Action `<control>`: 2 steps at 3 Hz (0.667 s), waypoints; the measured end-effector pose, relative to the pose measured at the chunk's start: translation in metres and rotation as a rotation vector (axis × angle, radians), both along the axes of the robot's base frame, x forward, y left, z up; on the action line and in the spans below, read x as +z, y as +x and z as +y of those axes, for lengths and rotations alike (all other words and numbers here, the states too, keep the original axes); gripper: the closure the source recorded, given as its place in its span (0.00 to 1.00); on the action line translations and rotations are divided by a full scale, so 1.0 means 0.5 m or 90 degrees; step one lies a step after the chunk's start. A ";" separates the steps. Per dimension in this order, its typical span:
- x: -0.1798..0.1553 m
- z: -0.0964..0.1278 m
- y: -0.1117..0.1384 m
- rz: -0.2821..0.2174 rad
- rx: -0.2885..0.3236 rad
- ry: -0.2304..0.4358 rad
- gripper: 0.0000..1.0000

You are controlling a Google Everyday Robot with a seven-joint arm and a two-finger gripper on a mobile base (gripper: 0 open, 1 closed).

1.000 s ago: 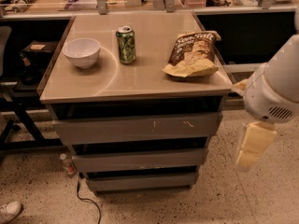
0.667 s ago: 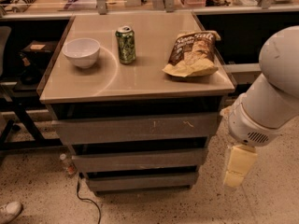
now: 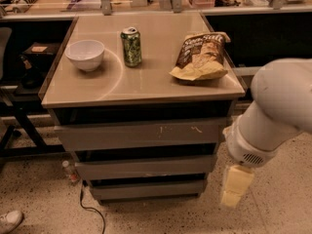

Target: Open middle drawer

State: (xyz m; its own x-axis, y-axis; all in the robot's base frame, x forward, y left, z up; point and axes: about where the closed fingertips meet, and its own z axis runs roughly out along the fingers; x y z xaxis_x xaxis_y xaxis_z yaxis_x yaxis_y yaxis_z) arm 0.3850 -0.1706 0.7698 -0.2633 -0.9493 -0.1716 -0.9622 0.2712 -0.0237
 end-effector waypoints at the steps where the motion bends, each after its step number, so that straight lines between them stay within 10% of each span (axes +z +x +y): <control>1: -0.133 0.050 0.006 0.023 -0.024 0.028 0.00; 2: -0.230 0.088 0.030 0.034 -0.038 0.059 0.00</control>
Offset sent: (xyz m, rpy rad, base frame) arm 0.0249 0.0635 -0.1674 0.1378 0.0836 -0.0817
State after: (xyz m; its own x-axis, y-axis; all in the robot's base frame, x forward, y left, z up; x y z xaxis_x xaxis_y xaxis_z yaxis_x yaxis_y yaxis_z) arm 0.3998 -0.1267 0.6549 -0.3302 -0.9123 -0.2421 -0.9434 0.3270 0.0547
